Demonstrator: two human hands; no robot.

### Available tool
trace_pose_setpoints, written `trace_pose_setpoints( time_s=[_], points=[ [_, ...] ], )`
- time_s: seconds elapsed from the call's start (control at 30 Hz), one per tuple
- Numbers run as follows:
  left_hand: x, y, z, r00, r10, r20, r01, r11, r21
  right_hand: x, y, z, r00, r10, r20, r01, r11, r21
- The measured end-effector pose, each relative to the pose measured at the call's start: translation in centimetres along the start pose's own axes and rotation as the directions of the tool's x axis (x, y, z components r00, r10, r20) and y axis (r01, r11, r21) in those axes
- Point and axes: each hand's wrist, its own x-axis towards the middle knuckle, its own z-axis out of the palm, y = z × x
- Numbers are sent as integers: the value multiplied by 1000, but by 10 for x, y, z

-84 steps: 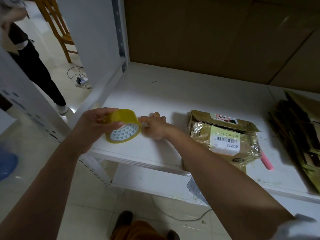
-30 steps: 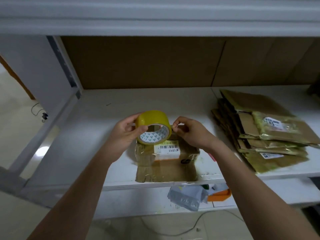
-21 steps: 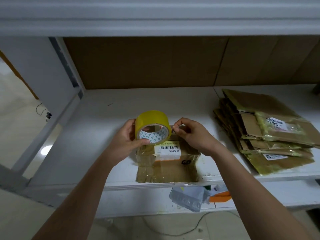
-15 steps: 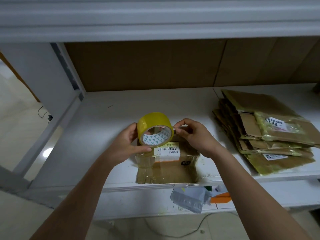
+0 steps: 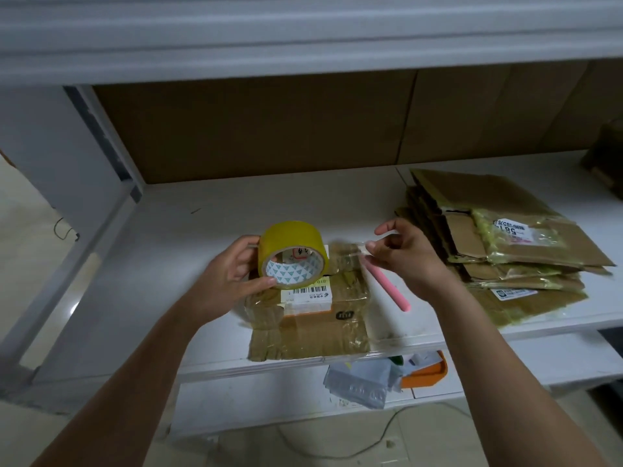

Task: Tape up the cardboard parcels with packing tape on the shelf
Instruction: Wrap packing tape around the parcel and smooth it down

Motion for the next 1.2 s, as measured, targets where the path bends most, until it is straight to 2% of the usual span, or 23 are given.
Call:
trace_pose_setpoints(
  time_s=[0.13, 0.47, 0.73, 0.83, 0.93, 1.03, 1.2],
  points=[
    [0, 3, 3, 1000, 19, 2, -19, 999, 25, -2, 0, -4, 995, 102, 11, -102, 995, -19],
    [4, 16, 11, 998, 34, 61, -36, 999, 30, -9, 16, -6, 993, 96, -73, -102, 990, -93],
    [6, 17, 10, 997, -15, 76, 7, 995, 102, -4, 50, 9, 984, 121, -132, -113, 991, 69],
    [6, 22, 11, 997, -15, 75, 7, 995, 104, -7, 53, 7, 986, 66, -155, -65, 998, 10],
    [5, 23, 13, 997, -18, 72, 10, 994, 106, -9, 57, 4, 979, -37, -201, -8, 975, -221],
    [5, 24, 14, 997, -26, 68, 19, 994, 111, -12, 62, 3, 953, -193, -233, 66, 884, -462],
    [3, 24, 14, 997, -33, 69, 24, 990, 136, -45, 65, 13, 825, -473, -309, 319, 841, -438]
  ],
)
